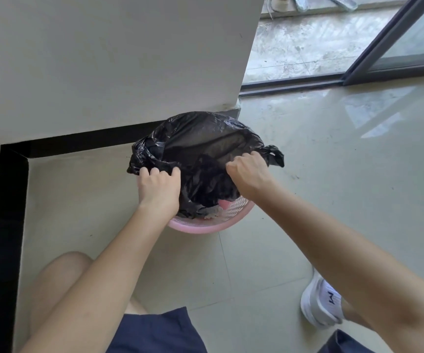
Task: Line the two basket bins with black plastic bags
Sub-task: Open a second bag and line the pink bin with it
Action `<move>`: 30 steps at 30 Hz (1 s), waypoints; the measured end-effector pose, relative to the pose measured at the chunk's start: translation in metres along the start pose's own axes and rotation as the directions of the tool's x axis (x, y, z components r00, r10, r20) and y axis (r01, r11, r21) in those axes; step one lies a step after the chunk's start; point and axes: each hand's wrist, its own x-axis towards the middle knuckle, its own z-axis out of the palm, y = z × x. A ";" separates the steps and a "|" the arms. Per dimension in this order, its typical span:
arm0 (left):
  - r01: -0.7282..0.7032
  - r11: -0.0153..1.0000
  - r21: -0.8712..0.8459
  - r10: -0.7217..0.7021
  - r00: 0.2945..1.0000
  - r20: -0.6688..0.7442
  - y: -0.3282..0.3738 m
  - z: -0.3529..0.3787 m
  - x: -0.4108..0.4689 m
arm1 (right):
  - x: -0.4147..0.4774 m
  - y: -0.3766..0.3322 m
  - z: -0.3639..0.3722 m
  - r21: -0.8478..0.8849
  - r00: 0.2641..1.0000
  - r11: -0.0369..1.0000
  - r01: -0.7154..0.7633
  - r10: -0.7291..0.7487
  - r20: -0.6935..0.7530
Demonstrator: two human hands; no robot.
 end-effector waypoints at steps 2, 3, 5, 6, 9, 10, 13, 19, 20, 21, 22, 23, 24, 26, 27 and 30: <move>0.025 0.999 -0.020 -0.025 1.000 0.013 0.004 -0.001 -0.002 | -0.017 0.000 0.003 0.040 0.986 0.999 -0.028 0.034 -0.165; 0.035 0.998 -0.043 -0.035 0.999 -0.001 0.006 -0.003 -0.004 | -0.028 0.001 0.007 0.070 0.965 0.997 -0.043 0.060 -0.254; 0.016 0.999 -0.037 -0.021 0.992 -0.123 0.010 -0.009 -0.010 | -0.050 0.003 0.017 0.150 0.893 0.987 -0.057 0.118 -0.435; -0.010 1.000 -0.012 0.008 0.976 -0.219 0.012 -0.014 -0.013 | -0.059 0.004 0.024 0.172 0.852 0.983 -0.055 0.136 -0.505; -0.160 0.987 0.021 0.153 0.882 -0.446 0.020 -0.027 -0.011 | -0.072 0.004 0.040 0.225 0.797 0.974 0.008 0.130 -0.590; -0.214 0.976 0.024 0.205 0.887 -0.414 0.021 -0.029 -0.009 | -0.076 0.003 0.044 0.250 0.799 0.967 0.045 0.115 -0.590; -0.211 0.974 -0.076 0.180 0.938 -0.294 0.011 -0.025 -0.012 | -0.091 0.000 0.059 0.361 0.782 0.930 0.064 0.178 -0.597; -0.131 0.939 -0.317 0.065 0.976 -0.209 -0.009 -0.001 -0.052 | -0.107 -0.015 0.072 0.448 0.745 0.894 0.033 0.277 -0.607; -0.129 0.938 -0.322 0.064 0.976 -0.206 -0.006 -0.003 -0.054 | -0.103 -0.017 0.070 0.428 0.736 0.902 0.052 0.255 -0.627; -0.129 0.939 -0.319 0.048 0.967 -0.249 -0.004 -0.007 -0.052 | -0.099 -0.018 0.068 0.407 0.720 0.911 0.071 0.236 -0.653; -0.124 0.951 -0.285 0.029 0.948 -0.317 -0.002 -0.013 -0.048 | -0.096 -0.019 0.066 0.382 0.703 0.920 0.084 0.217 -0.678; -0.120 0.969 -0.216 0.025 0.917 -0.398 0.000 -0.019 -0.042 | -0.095 -0.021 0.065 0.354 0.690 0.931 0.091 0.198 -0.697; -0.110 0.985 -0.136 0.037 0.891 -0.452 0.002 -0.027 -0.034 | -0.096 -0.022 0.064 0.327 0.683 0.940 0.093 0.179 -0.708; -0.106 0.994 -0.038 0.078 0.893 -0.443 0.004 -0.040 -0.015 | -0.100 -0.024 0.066 0.293 0.691 0.952 0.087 0.154 -0.707; -0.111 0.993 -0.039 0.086 0.913 -0.399 0.006 -0.045 -0.005 | -0.103 -0.025 0.067 0.288 0.698 0.954 0.083 0.151 -0.700; -0.152 0.982 -0.114 0.113 0.949 -0.294 0.010 -0.050 0.011 | -0.108 -0.026 0.069 0.292 0.713 0.955 0.059 0.165 -0.681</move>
